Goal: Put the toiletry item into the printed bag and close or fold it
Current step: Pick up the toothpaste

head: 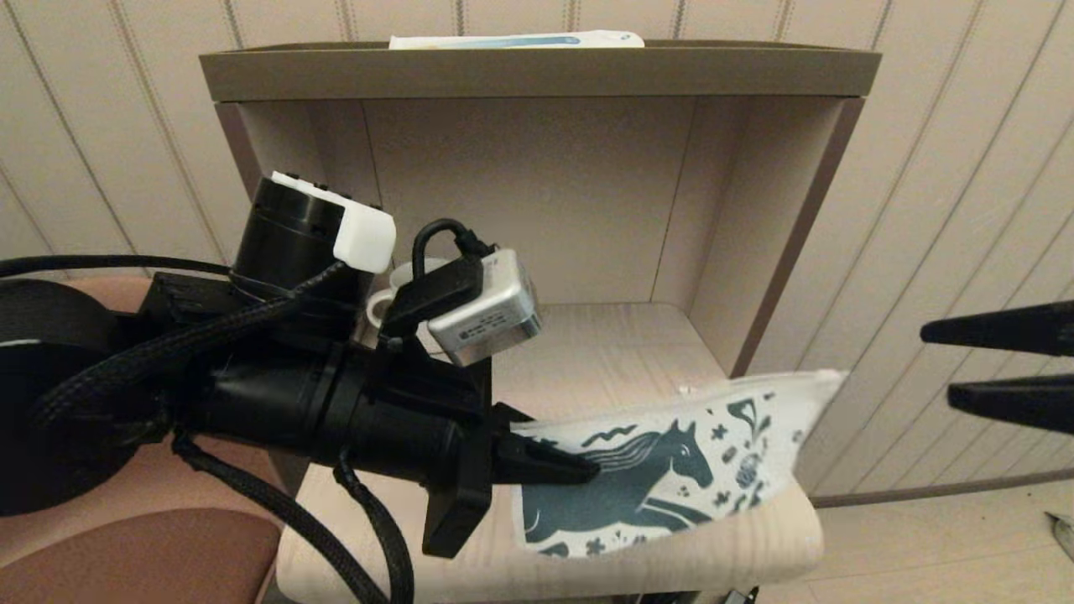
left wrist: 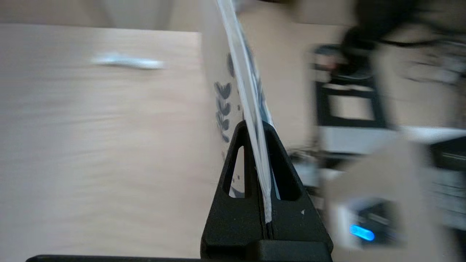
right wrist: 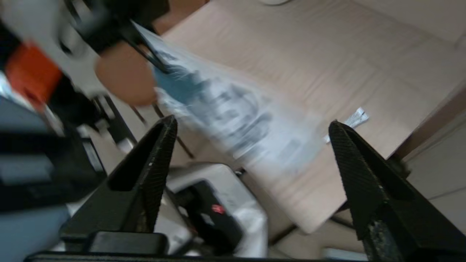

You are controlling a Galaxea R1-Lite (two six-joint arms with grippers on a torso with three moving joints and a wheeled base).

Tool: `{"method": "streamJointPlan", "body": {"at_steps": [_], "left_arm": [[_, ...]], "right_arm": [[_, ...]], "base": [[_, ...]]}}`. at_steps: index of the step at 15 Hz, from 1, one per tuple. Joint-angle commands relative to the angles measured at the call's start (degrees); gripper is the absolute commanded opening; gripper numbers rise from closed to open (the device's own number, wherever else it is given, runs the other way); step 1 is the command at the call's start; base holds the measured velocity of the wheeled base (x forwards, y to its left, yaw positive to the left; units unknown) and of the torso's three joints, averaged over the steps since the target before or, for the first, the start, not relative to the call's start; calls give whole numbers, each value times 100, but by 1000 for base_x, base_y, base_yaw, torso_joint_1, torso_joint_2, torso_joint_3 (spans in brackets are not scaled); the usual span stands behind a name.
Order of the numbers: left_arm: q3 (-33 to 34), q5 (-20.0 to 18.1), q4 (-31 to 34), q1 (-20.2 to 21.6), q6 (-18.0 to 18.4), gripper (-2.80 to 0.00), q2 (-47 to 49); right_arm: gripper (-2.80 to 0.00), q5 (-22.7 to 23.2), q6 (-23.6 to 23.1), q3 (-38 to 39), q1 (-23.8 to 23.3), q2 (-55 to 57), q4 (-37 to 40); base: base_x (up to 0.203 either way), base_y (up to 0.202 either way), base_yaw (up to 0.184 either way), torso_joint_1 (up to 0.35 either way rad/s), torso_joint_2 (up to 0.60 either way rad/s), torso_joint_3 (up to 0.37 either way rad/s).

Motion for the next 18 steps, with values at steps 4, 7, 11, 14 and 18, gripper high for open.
{"method": "streamJointPlan", "body": {"at_steps": [4,7,11,14,18], "left_arm": [[444,147,-769,655,265,-280,183],[796,148,-800,865,446,-280,-43],[979,147,-931,866,577,-280,-93],[1102,147,-949,866,594,-280,-108],[1166,112,-963,866,577,-280,-126]], "right_arm": [[0,2,613,-381,-151,387,7],[0,-34,921,-684,-187,926,15],[0,-489,1798,-1466,-388,1733,126],[0,-1149,1824,-2541,-315,2422,1247],[-280,-2032,1662,-3952,178,3432,2536]], "base": [[0,0,0,0,0,0],[0,0,0,0,0,0],[0,0,0,0,0,0],[0,0,0,0,0,0],[0,0,0,0,0,0]]}}
